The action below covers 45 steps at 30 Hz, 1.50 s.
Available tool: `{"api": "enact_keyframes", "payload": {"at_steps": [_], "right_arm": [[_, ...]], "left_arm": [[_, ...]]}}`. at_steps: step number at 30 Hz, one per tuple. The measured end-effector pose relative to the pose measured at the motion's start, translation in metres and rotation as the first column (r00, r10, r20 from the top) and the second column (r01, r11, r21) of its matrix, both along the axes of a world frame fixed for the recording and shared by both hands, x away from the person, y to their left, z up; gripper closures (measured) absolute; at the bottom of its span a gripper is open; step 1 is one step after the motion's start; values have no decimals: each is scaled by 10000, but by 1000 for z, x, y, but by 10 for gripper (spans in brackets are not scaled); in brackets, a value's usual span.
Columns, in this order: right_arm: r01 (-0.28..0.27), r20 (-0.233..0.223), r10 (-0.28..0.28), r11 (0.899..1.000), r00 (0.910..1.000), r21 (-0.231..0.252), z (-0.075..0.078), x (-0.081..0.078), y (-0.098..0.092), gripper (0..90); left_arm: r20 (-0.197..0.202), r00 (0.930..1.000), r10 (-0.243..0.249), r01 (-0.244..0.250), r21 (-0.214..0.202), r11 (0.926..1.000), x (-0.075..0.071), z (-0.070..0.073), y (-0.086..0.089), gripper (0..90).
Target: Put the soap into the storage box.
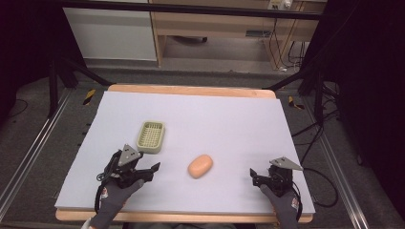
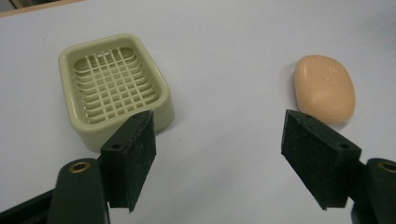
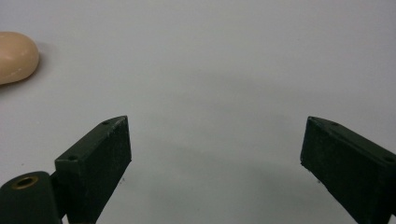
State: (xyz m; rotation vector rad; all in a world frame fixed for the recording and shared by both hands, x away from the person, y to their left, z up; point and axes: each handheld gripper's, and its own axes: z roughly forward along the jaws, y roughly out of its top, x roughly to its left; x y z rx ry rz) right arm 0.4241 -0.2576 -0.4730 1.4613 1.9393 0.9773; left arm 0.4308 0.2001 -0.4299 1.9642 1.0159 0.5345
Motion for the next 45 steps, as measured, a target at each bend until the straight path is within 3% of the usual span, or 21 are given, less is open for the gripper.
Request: {"api": "enact_keyframes", "payload": {"at_steps": [13,25,45], "right_arm": [[34,-15,-34,10000,10000,21,0,0,1,85],[27,-13,-27,10000,10000,9,1,0,1,85],[-16,-80,16,10000,10000,39,1,0,2,85]], "left_arm": [[21,9995,-305,305,248,9992,7,11,-13,245],[67,9986,-527,527,29,9986,14,20,-30,237],[-122,9965,-823,824,127,9965,23,16,-54,232]]}}
